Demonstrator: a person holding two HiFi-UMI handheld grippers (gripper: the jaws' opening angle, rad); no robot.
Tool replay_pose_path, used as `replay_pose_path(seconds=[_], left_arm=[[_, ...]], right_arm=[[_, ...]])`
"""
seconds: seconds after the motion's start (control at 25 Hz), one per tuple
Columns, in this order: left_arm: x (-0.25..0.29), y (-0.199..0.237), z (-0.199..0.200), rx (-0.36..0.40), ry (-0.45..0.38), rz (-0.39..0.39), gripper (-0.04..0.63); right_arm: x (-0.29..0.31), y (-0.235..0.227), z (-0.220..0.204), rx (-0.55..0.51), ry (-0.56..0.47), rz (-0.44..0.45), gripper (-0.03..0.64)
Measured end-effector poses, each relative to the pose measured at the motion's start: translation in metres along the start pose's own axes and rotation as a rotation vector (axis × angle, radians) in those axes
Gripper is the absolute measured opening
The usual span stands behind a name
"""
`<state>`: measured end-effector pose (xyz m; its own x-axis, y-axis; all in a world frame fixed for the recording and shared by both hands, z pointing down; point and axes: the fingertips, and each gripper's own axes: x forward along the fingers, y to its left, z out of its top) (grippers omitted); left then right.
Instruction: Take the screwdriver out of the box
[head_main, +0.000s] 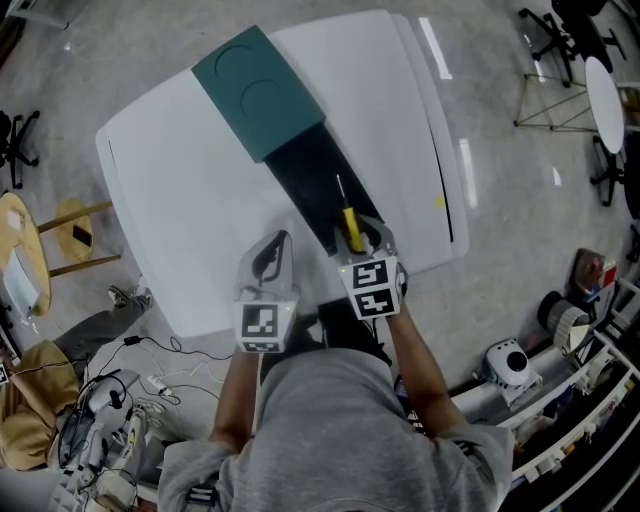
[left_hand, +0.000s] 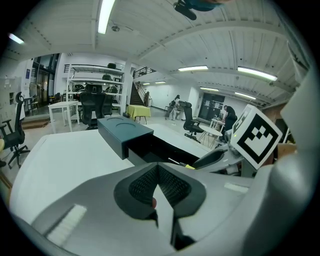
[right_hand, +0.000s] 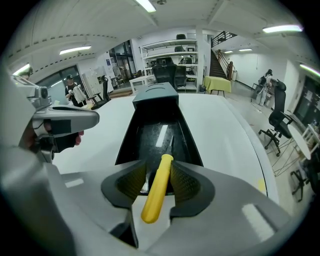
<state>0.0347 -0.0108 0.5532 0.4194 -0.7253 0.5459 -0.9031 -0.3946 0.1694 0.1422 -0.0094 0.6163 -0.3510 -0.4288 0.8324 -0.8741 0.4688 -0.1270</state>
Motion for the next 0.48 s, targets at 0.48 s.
replay_pose_path(seconds=[0.48], left_arm=[[0.0063,-0.0006,0.0023,-0.003,0.003,0.007,0.011]], right_arm=[[0.0021,-0.0039,-0.0015,-0.003,0.054,-0.009,0.115]])
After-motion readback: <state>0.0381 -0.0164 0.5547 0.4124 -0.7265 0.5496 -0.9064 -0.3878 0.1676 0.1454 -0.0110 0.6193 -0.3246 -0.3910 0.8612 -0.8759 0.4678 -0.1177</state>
